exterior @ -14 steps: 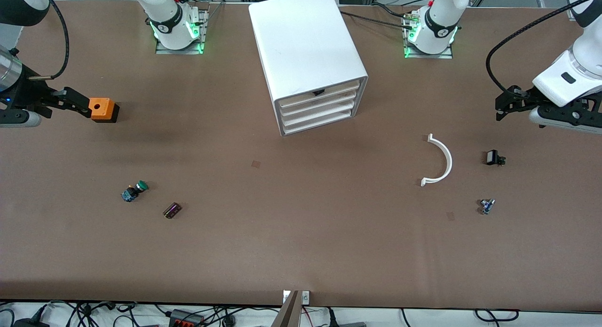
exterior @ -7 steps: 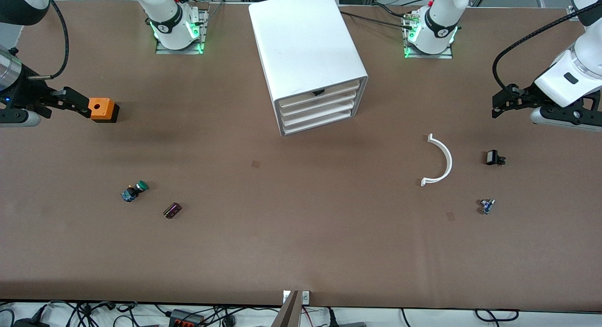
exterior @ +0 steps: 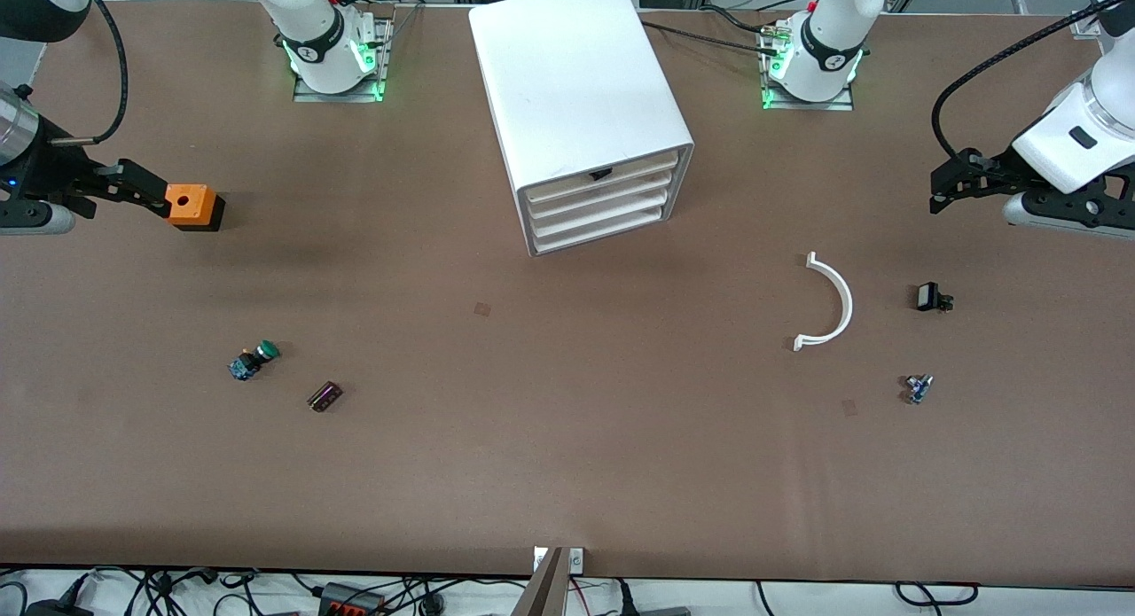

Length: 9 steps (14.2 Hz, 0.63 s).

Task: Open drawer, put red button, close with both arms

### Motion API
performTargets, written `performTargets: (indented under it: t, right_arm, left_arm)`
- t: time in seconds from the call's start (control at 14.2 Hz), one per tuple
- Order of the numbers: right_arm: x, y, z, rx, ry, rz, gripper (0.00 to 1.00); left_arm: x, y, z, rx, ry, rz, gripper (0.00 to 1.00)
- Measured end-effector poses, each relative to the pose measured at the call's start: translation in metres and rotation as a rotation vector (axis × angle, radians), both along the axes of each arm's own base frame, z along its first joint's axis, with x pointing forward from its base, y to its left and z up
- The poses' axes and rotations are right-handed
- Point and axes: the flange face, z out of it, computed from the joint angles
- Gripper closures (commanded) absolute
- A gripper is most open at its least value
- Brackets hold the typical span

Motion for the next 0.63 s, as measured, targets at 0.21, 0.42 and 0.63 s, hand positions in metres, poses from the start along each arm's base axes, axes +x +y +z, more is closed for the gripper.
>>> performTargets:
  t: [0.21, 0.42, 0.63]
  right_arm:
    - [0.0, 0.0, 0.0, 0.0, 0.0, 0.0, 0.0]
    - [0.0, 0.0, 0.0, 0.0, 0.0, 0.0, 0.0]
    - [0.0, 0.0, 0.0, 0.0, 0.0, 0.0, 0.0]
  left_arm:
    - [0.0018, 0.0, 0.0, 0.0, -0.001, 0.0, 0.0]
    - [0.0036, -0.0002, -0.0001, -0.001, -0.002, 0.0, 0.0]
    - [0.004, -0.0006, -0.0003, -0.001, -0.001, -0.001, 0.0]
